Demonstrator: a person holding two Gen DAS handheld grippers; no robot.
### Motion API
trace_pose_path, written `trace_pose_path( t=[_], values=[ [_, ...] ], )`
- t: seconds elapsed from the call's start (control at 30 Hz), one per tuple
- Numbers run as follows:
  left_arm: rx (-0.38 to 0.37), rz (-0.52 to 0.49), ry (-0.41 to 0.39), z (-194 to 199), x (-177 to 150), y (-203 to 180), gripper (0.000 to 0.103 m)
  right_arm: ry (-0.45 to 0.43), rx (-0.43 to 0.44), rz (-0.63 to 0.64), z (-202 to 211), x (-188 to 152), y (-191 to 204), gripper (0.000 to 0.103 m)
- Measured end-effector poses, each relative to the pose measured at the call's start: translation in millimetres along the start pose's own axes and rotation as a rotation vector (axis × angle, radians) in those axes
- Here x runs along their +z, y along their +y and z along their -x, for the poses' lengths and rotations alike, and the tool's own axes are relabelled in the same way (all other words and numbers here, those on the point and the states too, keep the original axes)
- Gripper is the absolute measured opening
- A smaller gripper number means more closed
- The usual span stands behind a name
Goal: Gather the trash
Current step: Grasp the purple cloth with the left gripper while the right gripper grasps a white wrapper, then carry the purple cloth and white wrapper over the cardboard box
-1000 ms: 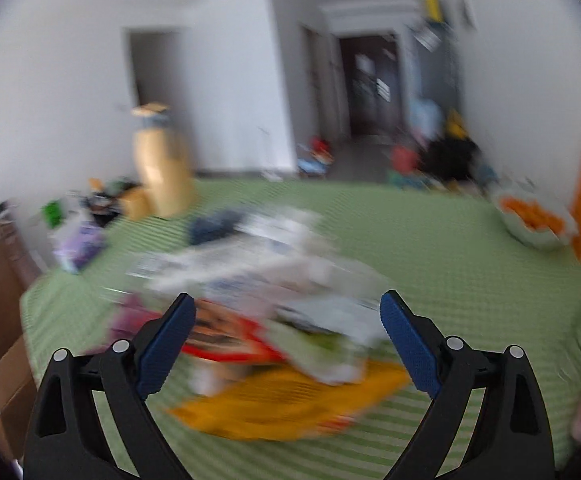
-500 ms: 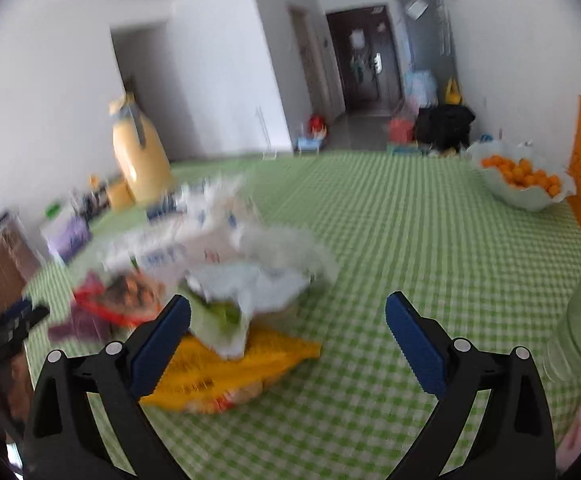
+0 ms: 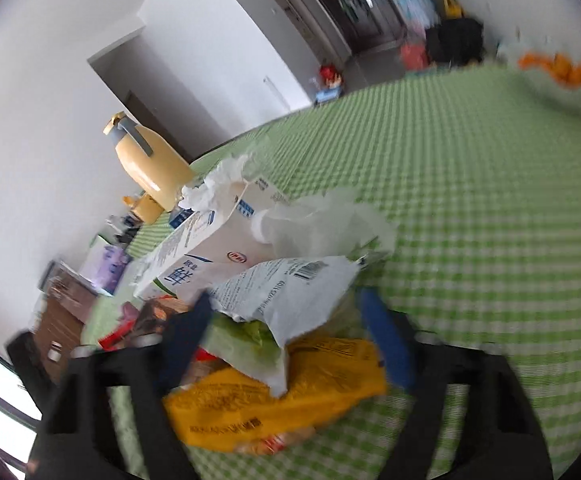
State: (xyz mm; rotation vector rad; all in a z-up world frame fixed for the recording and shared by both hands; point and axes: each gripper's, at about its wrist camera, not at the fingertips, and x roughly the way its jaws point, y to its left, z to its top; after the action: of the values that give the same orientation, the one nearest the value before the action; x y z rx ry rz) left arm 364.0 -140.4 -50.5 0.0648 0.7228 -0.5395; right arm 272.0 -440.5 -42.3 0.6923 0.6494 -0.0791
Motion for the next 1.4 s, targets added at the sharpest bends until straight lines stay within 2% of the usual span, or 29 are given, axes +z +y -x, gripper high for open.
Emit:
trace_pose_path(
  t=[0.03, 0.07, 0.1, 0.13, 0.17, 0.2, 0.33, 0.43, 0.53, 0.7, 1.13, 1.4],
  values=[
    [0.008, 0.008, -0.003, -2, -1, 1, 0.063, 0.014, 0.025, -0.053, -8, 1, -7, 0.059],
    [0.012, 0.015, -0.003, -3, -1, 3, 0.047, 0.037, 0.035, -0.108, -15, 0, -15, 0.045],
    [0.016, 0.026, 0.000, -4, -1, 5, 0.023, 0.057, 0.071, -0.153, -19, -1, -23, 0.037],
    [0.014, 0.043, 0.002, -3, 0, 8, 0.011, 0.055, 0.110, -0.180, -20, -2, -26, 0.033],
    [-0.001, 0.056, 0.006, -1, 1, 11, 0.007, 0.047, 0.136, -0.188, -20, -3, -25, 0.021],
    [-0.015, 0.066, 0.008, 2, 1, 13, 0.002, 0.040, 0.146, -0.188, -18, -4, -24, 0.019],
    [-0.033, 0.093, -0.013, 25, 3, 17, 0.001, -0.063, 0.109, -0.093, 17, -2, 0, 0.018],
    [-0.058, 0.104, -0.068, 54, 7, 16, 0.001, -0.149, 0.077, -0.006, 50, 3, 23, 0.017],
    [-0.081, 0.090, -0.153, 89, 11, 10, 0.000, -0.193, 0.044, 0.066, 77, 4, 39, 0.017],
    [-0.061, 0.054, -0.221, 118, 18, 1, 0.000, -0.270, -0.001, 0.137, 103, -5, 54, 0.017],
    [0.028, 0.104, -0.291, 167, 10, 25, 0.000, -0.257, 0.035, 0.200, 98, -13, 79, 0.017],
    [0.097, 0.166, -0.336, 206, -7, 65, 0.000, -0.184, 0.119, 0.294, 64, -21, 134, 0.017]
  ],
)
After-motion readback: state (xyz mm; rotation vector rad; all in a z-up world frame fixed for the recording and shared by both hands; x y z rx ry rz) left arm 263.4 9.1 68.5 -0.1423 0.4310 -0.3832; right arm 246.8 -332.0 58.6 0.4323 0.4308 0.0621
